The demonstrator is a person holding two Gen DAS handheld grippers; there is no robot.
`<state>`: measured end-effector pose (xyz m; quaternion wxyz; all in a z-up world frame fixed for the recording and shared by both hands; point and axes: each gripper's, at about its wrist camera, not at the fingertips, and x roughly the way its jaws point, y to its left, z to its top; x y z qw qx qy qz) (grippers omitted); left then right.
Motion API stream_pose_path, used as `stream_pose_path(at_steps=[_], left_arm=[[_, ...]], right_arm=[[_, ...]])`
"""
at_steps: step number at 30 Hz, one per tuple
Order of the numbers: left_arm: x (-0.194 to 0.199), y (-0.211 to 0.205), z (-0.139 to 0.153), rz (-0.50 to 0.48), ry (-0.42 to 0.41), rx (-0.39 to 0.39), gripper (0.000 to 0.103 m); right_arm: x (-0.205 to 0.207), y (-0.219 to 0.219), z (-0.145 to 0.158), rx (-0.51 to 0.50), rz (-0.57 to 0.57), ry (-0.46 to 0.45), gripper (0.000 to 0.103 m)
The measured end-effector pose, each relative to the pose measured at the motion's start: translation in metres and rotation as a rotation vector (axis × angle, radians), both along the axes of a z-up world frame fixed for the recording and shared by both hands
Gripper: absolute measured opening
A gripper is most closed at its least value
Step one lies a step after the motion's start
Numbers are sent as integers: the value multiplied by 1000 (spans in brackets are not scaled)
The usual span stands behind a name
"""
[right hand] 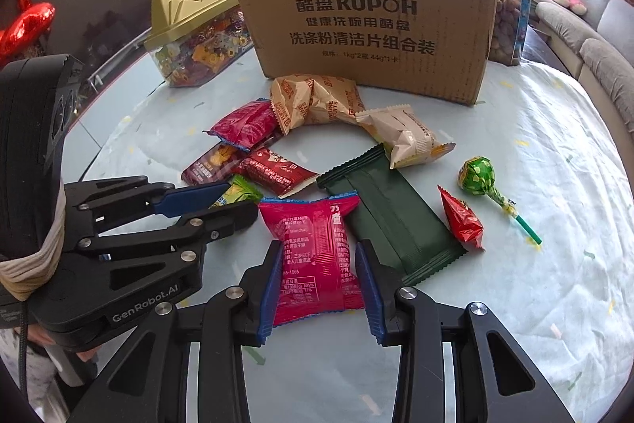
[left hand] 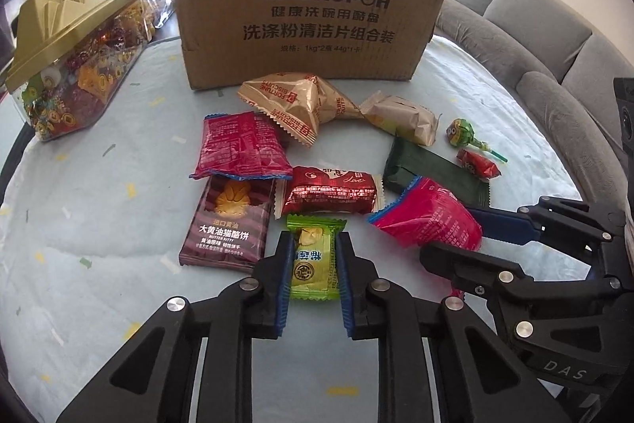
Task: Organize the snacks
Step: 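Grasp the yellow-green packet with the left tool while the right grasps the pink packet, then lift both packets into the cardboard box and open both tools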
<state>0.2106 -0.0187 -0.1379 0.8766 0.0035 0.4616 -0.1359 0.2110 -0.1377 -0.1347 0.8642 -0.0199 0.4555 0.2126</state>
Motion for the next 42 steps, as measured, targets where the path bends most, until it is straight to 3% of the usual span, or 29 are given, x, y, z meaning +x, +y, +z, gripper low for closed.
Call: stream_pose_path(at_steps=[13, 22, 28, 42], left_arm=[[-33, 15, 25, 75, -55, -71, 21], [-45, 16, 62, 73, -166, -66, 21], [-39, 16, 93, 74, -240, -63, 21], [-3, 17, 148, 85, -325, -86, 21]], right_arm=[[-17, 2, 12, 25, -20, -2, 37], [-28, -4, 38, 50, -59, -75, 37], [-28, -8, 65, 73, -83, -148, 37], [4, -12, 118, 117, -125, -269, 37]])
